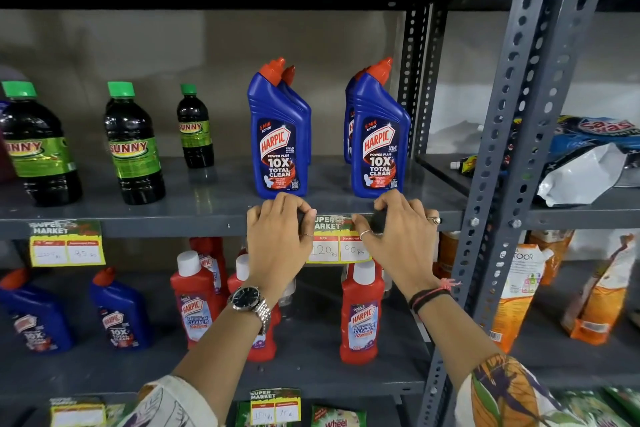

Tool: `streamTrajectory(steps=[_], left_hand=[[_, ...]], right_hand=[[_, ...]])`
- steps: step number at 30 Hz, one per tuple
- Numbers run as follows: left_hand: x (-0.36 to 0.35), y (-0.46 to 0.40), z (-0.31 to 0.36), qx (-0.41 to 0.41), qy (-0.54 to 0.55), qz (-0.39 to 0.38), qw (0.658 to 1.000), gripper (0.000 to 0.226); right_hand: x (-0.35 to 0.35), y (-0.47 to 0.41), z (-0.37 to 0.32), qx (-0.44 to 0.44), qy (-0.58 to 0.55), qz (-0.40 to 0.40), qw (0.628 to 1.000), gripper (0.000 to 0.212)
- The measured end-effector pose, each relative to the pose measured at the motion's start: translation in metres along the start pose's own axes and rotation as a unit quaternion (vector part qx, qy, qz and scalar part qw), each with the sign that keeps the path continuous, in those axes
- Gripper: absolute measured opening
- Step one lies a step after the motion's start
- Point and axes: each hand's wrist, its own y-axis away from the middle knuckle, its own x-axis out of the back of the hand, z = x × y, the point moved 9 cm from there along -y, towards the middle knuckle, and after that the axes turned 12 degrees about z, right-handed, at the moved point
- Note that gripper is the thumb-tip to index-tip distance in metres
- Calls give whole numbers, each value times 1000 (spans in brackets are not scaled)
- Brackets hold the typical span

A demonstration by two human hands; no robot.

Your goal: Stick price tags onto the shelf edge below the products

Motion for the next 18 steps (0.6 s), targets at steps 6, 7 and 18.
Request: streamTrajectory(steps=[6, 7, 18], left_hand=[[-6, 2, -4, 26, 14, -2, 1000, 40], [-6, 1, -4, 33, 18, 0, 999, 40], [-1, 6, -16, 50, 137, -28, 989, 17]], right_hand=[[-10, 0, -4, 7, 11, -6, 1000, 53], [-9, -1, -4, 10, 7, -4, 1000, 50], [-13, -6, 14, 12, -101, -82, 991, 24]])
